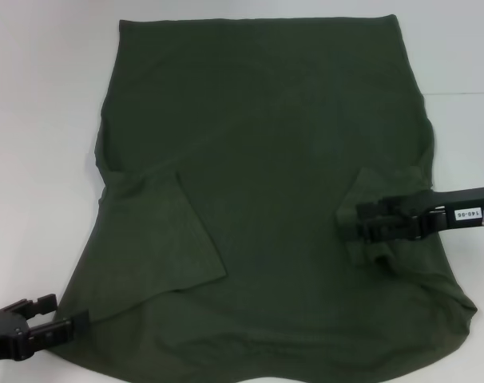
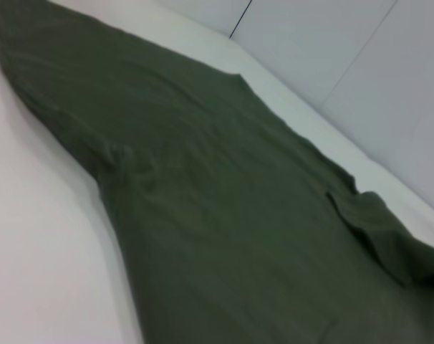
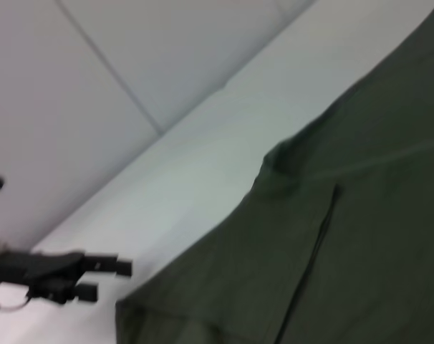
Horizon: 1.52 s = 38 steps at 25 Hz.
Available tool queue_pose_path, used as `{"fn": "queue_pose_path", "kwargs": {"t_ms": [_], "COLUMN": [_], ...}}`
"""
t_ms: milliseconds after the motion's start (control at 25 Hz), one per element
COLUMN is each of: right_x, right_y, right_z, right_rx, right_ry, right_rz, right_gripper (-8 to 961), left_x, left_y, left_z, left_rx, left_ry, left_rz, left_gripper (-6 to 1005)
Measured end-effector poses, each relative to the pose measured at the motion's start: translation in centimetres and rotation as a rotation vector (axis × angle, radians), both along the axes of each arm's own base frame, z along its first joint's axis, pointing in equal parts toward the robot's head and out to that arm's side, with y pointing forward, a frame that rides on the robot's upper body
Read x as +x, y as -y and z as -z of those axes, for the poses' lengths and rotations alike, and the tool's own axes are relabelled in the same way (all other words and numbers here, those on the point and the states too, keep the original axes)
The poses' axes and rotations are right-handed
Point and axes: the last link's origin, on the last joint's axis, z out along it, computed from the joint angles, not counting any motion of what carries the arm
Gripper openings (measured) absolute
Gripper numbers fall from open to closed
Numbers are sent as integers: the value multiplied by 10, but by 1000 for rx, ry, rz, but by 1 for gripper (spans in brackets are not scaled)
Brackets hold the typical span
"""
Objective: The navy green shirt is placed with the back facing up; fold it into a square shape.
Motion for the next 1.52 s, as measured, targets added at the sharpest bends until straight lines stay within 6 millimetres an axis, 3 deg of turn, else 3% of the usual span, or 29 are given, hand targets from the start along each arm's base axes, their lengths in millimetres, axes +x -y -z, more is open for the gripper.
{"fn": "queue_pose_path", "kwargs": {"t_ms": [680, 1520], "right_x": [0, 2], "right_y": [-3, -3], "right_z": [4, 1], "right_rx": [37, 54], "right_ry": [-9, -25], "right_rz": [24, 38], "right_gripper": [913, 912], "left_x": [-11, 10], "left_y": [-2, 0], "left_z": [11, 18], "left_rx": [-18, -121], "left_ry": [-74, -17], "left_rz": [-45, 61], "left_gripper": [919, 919]}}
